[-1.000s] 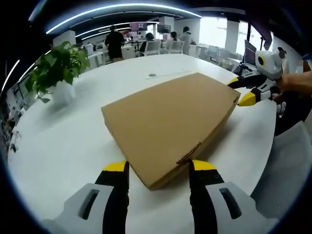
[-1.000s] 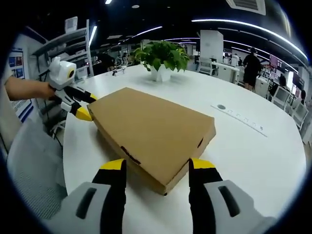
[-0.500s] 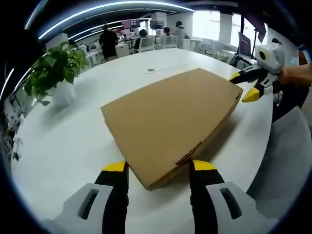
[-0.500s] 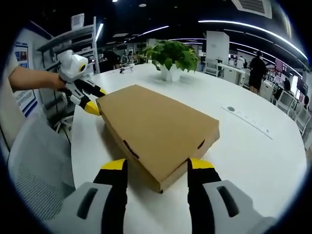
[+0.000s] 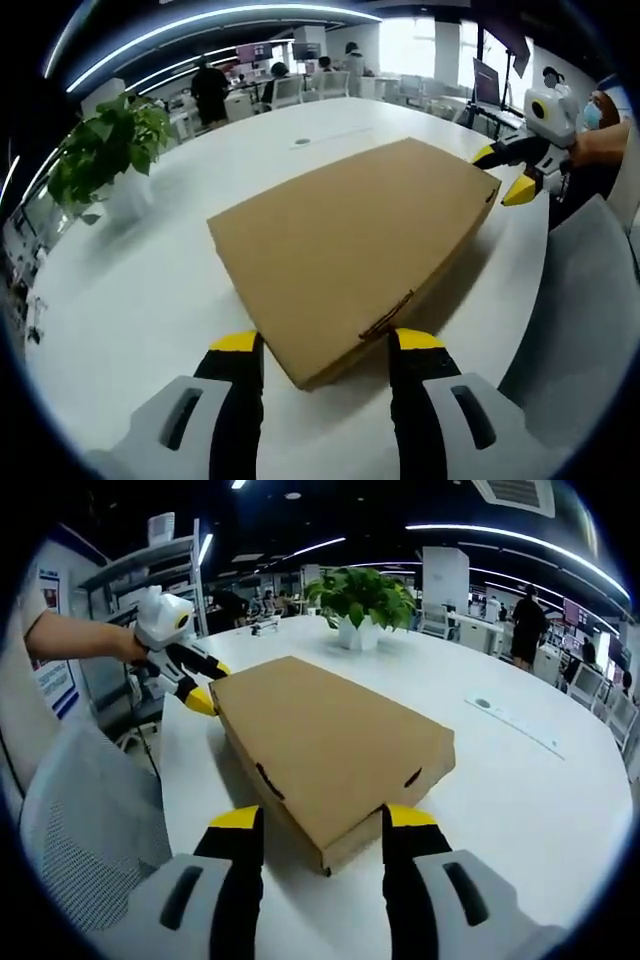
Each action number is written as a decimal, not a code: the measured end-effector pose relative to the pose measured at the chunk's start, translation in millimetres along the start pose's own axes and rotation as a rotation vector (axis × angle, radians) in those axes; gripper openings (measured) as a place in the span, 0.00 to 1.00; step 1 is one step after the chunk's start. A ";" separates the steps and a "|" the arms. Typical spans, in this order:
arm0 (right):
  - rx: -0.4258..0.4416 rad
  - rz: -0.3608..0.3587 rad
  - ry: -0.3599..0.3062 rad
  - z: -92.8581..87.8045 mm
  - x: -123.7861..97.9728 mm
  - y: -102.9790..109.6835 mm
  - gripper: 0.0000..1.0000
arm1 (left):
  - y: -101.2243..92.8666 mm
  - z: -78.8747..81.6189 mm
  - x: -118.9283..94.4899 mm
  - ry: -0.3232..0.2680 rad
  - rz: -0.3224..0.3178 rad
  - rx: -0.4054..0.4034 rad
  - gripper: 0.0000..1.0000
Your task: Operate the shoe box by opening the lid, removing the specified soft item, and placing it in the target area until the item is outside and the box remains undamaged.
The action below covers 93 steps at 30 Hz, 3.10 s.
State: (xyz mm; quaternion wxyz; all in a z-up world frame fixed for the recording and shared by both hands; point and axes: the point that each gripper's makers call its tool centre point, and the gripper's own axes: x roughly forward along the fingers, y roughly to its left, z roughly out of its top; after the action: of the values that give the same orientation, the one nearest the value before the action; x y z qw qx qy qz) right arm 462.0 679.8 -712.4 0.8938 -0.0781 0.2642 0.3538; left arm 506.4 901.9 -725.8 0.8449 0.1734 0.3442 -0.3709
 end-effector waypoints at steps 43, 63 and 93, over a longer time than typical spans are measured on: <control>0.005 -0.007 -0.063 19.5 -11.8 13.1 0.44 | -8.3 10.2 -25.1 -0.010 -0.039 -0.058 0.63; -0.049 -0.041 -0.145 66.7 -26.3 -0.3 0.46 | 5.2 55.8 -50.5 -0.121 0.001 -0.014 0.64; -0.074 -0.102 -0.193 109.4 -22.1 -43.8 0.37 | 68.6 108.4 -52.2 -0.227 0.224 -0.040 0.18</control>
State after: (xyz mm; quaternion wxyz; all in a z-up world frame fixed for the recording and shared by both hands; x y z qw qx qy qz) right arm 523.7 670.2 -610.1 0.9285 -0.0901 0.1593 0.3232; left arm 581.2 914.6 -609.9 0.9178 0.1509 0.2323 -0.2845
